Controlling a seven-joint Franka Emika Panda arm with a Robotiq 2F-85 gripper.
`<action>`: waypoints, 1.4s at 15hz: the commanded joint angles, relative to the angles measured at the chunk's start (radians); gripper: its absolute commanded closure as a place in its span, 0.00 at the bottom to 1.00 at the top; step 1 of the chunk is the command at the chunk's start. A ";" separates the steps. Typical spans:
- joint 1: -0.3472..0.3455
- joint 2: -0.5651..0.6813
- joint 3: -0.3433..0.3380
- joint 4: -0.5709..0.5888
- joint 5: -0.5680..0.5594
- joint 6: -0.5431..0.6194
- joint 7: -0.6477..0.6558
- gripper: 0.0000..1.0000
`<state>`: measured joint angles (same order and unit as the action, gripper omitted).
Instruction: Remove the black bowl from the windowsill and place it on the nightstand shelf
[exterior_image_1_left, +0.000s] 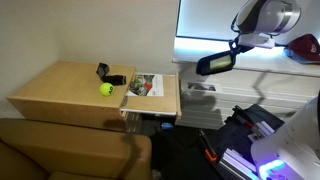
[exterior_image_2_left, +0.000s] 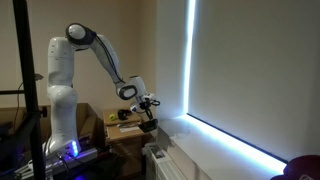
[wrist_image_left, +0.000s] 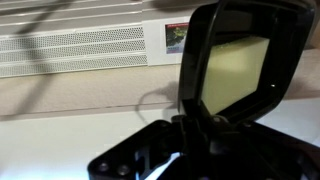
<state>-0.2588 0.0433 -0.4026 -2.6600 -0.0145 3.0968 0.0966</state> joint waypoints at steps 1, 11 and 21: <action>0.009 -0.245 0.017 -0.172 0.091 -0.009 -0.246 0.98; 0.490 -0.300 -0.193 -0.082 0.438 -0.423 -0.463 0.98; 0.618 -0.160 -0.158 -0.056 0.539 -0.377 -0.392 0.98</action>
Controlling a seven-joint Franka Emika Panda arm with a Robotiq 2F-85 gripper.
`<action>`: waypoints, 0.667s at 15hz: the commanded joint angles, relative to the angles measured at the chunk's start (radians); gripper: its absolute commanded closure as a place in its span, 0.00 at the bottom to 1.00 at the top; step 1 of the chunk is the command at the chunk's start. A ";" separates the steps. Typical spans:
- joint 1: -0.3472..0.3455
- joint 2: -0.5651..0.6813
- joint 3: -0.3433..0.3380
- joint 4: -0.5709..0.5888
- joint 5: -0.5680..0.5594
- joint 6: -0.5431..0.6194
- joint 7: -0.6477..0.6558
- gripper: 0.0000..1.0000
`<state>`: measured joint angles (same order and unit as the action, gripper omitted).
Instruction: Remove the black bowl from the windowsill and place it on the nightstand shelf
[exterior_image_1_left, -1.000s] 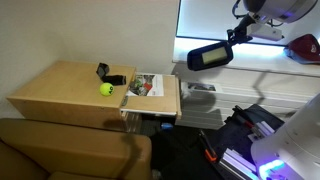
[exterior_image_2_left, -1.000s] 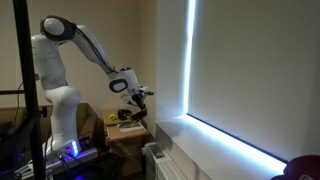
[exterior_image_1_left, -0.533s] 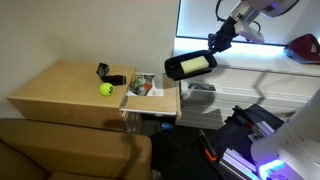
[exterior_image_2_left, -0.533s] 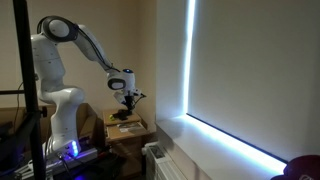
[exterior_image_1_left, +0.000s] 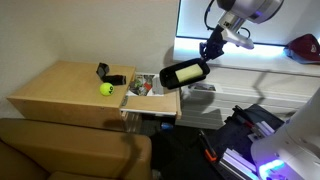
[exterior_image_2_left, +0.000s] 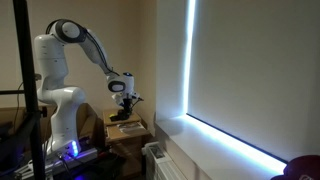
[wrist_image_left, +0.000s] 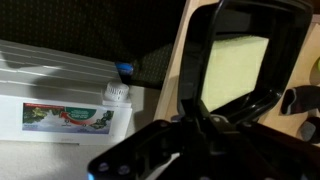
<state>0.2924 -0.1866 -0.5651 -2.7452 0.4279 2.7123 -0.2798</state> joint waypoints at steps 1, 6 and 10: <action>0.099 0.088 0.004 0.046 0.154 -0.020 -0.018 0.98; 0.203 0.271 0.033 0.140 0.375 0.049 -0.001 0.98; 0.213 0.429 0.059 0.203 0.461 0.132 0.018 0.98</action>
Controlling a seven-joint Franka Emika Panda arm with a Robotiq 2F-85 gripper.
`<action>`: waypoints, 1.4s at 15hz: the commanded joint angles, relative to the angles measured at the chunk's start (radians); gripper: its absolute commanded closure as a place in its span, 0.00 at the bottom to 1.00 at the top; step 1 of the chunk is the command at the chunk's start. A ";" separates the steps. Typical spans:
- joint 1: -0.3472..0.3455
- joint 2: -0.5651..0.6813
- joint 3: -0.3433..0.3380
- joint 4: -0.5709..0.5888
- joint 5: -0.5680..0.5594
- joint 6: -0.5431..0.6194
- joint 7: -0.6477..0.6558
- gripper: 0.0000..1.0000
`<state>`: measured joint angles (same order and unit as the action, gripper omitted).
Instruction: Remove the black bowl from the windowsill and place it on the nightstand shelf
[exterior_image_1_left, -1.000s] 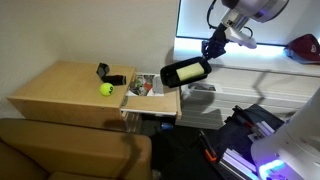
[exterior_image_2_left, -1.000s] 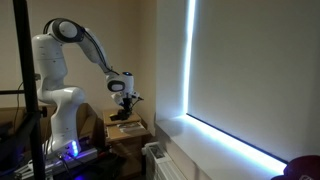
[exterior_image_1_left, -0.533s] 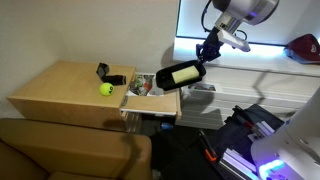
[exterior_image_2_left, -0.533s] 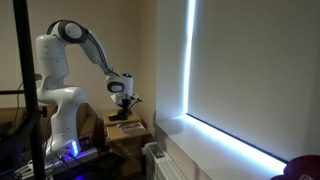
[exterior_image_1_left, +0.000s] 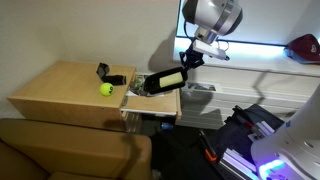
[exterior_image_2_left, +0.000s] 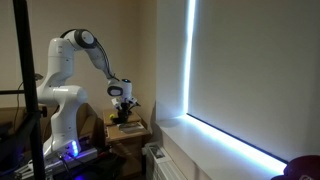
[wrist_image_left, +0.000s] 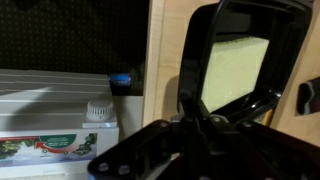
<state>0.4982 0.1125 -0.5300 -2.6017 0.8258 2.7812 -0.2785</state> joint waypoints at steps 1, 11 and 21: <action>0.012 0.167 0.038 0.069 0.079 0.087 0.019 0.98; 0.006 0.390 0.114 0.195 0.110 0.120 0.134 0.98; -0.059 0.436 0.129 0.180 -0.631 0.186 0.707 0.39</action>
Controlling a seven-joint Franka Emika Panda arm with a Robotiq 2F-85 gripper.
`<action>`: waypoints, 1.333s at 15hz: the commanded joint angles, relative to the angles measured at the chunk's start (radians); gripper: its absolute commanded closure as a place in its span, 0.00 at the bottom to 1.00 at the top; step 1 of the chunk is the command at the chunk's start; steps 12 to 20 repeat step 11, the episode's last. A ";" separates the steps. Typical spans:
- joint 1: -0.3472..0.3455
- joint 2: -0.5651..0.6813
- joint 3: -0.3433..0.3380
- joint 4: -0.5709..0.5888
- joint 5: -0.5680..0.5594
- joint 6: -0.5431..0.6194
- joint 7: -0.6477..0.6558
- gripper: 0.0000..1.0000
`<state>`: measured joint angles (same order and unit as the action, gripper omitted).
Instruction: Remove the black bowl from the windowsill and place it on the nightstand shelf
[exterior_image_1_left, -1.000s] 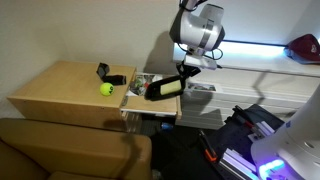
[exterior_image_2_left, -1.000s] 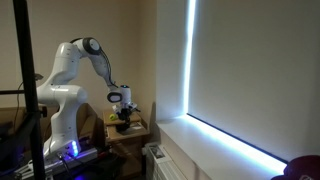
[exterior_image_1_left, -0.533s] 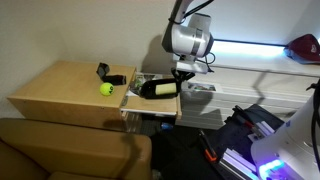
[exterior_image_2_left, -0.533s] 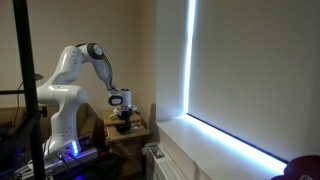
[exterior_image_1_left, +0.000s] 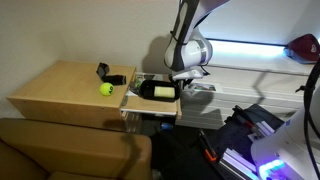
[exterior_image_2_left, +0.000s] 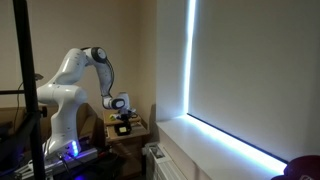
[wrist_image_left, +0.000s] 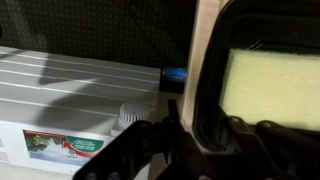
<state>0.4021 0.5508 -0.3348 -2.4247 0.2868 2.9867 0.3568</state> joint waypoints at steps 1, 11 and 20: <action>0.048 -0.020 -0.094 -0.004 -0.120 -0.033 0.094 0.33; -0.192 -0.422 -0.061 -0.113 -0.302 -0.240 0.014 0.00; -0.192 -0.422 -0.061 -0.113 -0.302 -0.240 0.014 0.00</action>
